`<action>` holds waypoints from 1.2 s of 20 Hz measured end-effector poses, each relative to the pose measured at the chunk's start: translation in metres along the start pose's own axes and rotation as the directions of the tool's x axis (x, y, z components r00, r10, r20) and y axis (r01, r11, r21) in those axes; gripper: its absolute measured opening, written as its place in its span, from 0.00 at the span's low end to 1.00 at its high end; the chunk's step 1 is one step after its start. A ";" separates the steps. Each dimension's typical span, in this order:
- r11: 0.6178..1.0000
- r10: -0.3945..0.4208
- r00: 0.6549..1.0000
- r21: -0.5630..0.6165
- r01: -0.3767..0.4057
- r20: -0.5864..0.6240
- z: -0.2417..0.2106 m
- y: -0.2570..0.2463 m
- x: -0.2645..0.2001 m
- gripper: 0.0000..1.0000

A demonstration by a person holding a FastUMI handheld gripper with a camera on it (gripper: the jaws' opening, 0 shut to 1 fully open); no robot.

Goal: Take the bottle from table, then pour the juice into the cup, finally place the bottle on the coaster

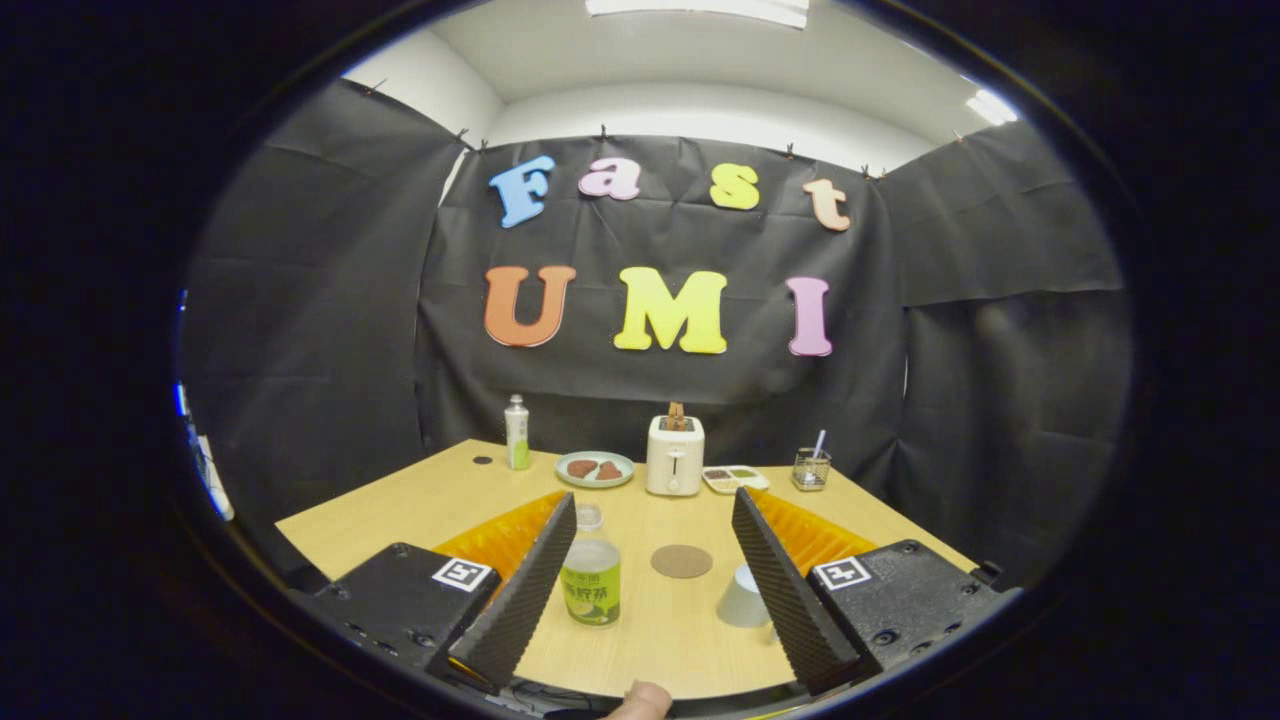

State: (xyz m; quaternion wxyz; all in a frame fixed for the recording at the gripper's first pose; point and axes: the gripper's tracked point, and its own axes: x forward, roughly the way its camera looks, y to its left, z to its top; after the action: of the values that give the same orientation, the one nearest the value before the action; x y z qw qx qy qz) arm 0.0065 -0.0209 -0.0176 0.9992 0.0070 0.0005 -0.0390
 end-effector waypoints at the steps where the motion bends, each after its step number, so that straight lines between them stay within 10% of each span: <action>1: 1.000 -0.001 1.000 0.000 0.001 0.001 -0.002 0.003 0.003 1.00; 24: 1.000 0.004 0.996 -0.005 -0.004 -0.094 -0.110 0.062 0.112 1.00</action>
State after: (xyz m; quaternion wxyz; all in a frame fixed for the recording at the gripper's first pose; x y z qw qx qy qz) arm 0.1227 0.0339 -0.1272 0.9982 0.0064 0.0478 -0.0367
